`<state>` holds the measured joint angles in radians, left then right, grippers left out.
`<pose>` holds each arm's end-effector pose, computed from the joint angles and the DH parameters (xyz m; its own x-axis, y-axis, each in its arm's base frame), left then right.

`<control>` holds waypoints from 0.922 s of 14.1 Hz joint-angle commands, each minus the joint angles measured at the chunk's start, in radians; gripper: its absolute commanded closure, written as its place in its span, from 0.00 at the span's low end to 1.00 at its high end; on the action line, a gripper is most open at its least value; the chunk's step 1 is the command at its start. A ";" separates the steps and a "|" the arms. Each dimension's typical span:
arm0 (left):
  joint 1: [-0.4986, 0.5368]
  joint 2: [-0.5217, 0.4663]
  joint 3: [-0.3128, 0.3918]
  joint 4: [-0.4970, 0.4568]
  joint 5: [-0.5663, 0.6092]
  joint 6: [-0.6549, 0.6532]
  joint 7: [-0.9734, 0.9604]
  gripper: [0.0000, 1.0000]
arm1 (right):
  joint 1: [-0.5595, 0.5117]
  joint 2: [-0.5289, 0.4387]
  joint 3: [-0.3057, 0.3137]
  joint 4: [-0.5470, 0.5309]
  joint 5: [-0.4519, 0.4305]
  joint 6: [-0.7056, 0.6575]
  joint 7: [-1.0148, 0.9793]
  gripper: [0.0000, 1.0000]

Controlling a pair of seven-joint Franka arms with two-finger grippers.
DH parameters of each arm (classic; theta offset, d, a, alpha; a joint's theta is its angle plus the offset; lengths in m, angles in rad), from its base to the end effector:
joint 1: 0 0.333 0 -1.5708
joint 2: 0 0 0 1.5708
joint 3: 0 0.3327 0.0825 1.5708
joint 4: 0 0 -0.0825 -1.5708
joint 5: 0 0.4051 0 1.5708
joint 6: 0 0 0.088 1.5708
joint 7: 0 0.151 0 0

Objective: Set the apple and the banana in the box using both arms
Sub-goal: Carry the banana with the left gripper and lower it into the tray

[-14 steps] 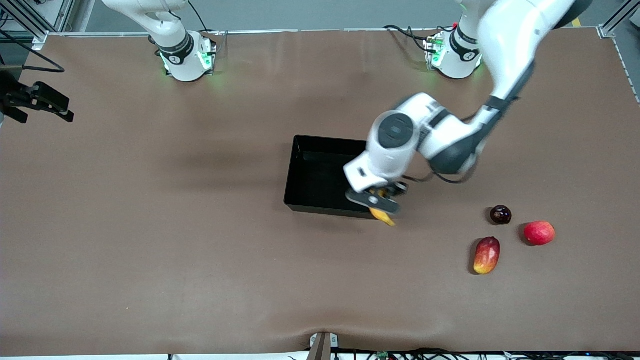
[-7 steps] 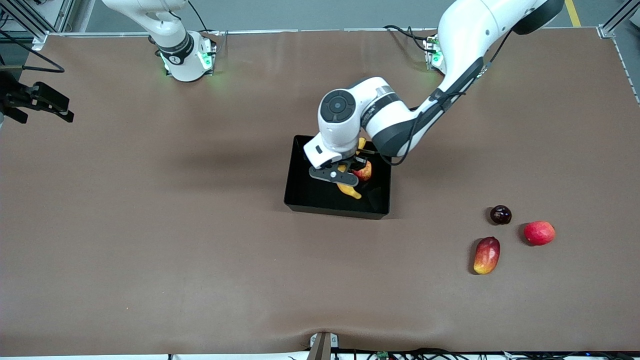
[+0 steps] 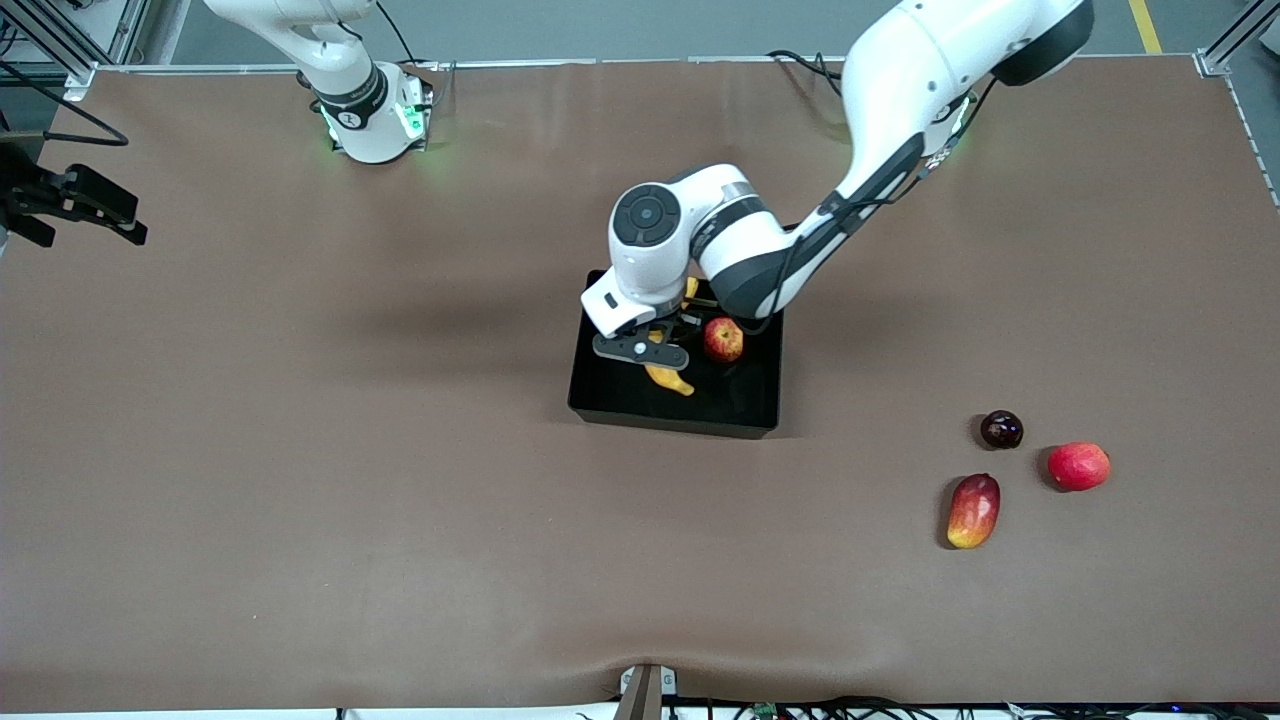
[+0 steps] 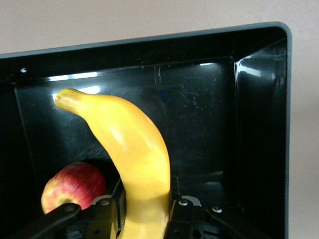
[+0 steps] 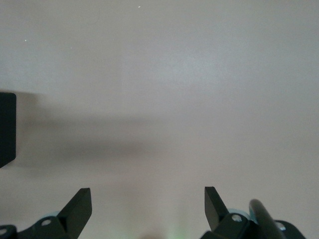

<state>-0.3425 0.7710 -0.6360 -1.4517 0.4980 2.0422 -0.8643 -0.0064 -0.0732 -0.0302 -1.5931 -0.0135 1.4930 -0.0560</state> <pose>0.5083 -0.5404 0.2460 0.9769 -0.2134 -0.0063 -0.2135 -0.9767 -0.0203 0.5418 -0.0226 0.6205 0.9995 0.0185 -0.0275 0.0188 -0.9998 0.0097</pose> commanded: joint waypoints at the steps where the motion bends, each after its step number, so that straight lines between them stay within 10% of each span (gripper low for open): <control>1: -0.096 0.027 0.088 0.057 -0.018 0.038 -0.022 1.00 | -0.014 -0.004 0.004 -0.004 0.015 0.000 -0.016 0.00; 13: -0.181 0.129 0.196 0.062 -0.012 0.131 -0.042 1.00 | -0.021 -0.004 0.004 -0.007 0.015 0.001 -0.016 0.00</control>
<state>-0.4795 0.8899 -0.4809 -1.4169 0.4979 2.1615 -0.9014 -0.0083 -0.0723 -0.0347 -1.5937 -0.0135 1.4927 -0.0561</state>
